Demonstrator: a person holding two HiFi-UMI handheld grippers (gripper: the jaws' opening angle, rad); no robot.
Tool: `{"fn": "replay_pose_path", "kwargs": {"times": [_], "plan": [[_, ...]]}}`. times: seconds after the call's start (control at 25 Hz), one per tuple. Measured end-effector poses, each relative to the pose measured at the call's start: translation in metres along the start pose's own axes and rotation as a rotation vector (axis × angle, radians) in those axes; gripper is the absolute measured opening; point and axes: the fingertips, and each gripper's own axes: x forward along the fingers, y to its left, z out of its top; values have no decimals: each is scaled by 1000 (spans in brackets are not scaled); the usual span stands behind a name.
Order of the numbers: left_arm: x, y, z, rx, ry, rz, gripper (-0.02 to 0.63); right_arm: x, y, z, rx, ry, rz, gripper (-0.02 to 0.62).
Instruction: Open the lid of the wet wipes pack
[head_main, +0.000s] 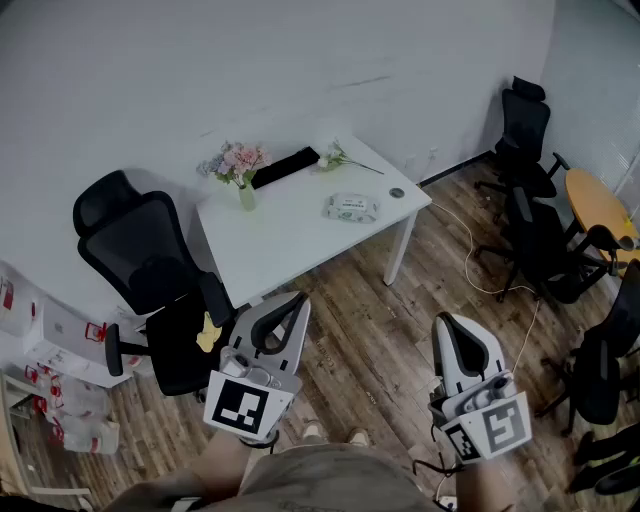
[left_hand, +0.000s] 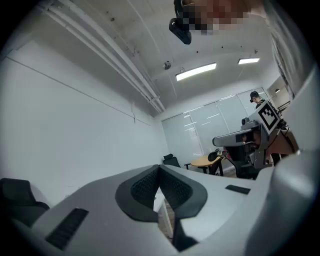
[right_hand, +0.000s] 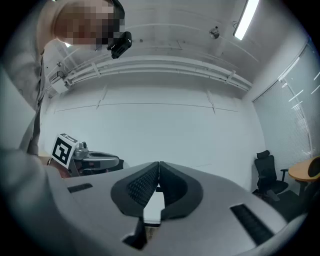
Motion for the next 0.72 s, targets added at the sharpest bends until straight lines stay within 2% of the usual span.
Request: {"fn": "replay_pose_path", "kwargs": {"times": [0.52, 0.72], "plan": [[14, -28, 1, 2, 14, 20, 15, -16, -26, -4, 18, -6, 36, 29], [18, -29, 0, 17, 17, 66, 15, -24, -36, -6, 13, -18, 64, 34]]}}
